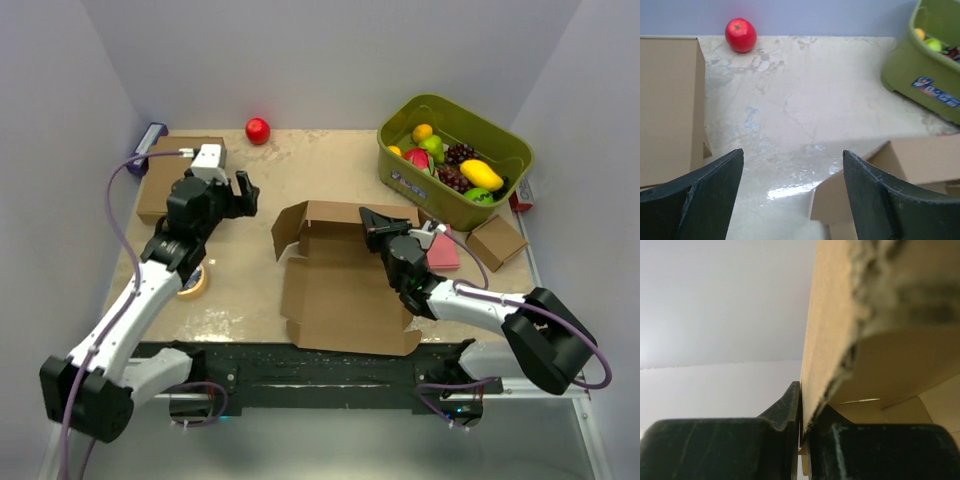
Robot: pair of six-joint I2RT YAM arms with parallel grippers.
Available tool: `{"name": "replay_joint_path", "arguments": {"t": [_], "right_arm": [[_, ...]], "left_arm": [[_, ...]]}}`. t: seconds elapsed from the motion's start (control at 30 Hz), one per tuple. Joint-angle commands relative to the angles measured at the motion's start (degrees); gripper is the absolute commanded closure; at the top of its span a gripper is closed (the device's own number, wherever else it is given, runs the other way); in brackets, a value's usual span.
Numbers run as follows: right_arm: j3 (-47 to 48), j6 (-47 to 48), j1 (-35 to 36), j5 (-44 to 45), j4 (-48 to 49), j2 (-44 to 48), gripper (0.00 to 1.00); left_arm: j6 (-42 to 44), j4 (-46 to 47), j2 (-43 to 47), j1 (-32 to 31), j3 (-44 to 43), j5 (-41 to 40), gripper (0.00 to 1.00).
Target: Fold the paper box
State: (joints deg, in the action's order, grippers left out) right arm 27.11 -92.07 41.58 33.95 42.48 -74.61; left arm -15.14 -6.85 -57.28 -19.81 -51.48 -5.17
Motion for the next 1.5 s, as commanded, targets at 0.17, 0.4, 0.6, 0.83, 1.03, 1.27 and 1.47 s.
{"name": "replay_joint_path", "arguments": {"t": [0.17, 0.4, 0.6, 0.83, 1.03, 1.27, 1.47], "right_arm": [[-0.9, 0.3, 0.0, 2.7, 1.9, -0.9, 0.91], [-0.1, 0.0, 0.1, 1.6, 3.8, -3.7, 0.91], [0.0, -0.4, 0.0, 1.7, 4.1, -5.3, 0.91], [0.0, -0.6, 0.1, 2.3, 3.5, -5.3, 0.91], [0.6, 0.4, 0.0, 2.7, 2.0, -4.2, 0.92], [0.8, 1.2, 0.1, 3.6, 0.7, -3.3, 0.92], [0.2, 1.4, 0.1, 3.9, 0.0, -2.8, 0.92]], "left_arm": [[7.7, 2.8, -16.3, 2.4, -1.7, 7.8, 0.20], [8.3, 4.8, -23.0, 2.3, -1.7, 12.6, 0.25], [8.6, 4.7, -23.3, 0.4, -1.4, 17.3, 0.27], [9.4, 6.0, -19.0, -2.0, 1.2, 22.6, 0.28], [10.5, 7.8, -17.1, -3.8, 2.0, 22.8, 0.29], [10.5, 6.9, -15.2, -4.3, 1.7, 20.3, 0.29], [9.3, 10.9, -9.7, -4.4, 4.7, 23.4, 0.26]]}}
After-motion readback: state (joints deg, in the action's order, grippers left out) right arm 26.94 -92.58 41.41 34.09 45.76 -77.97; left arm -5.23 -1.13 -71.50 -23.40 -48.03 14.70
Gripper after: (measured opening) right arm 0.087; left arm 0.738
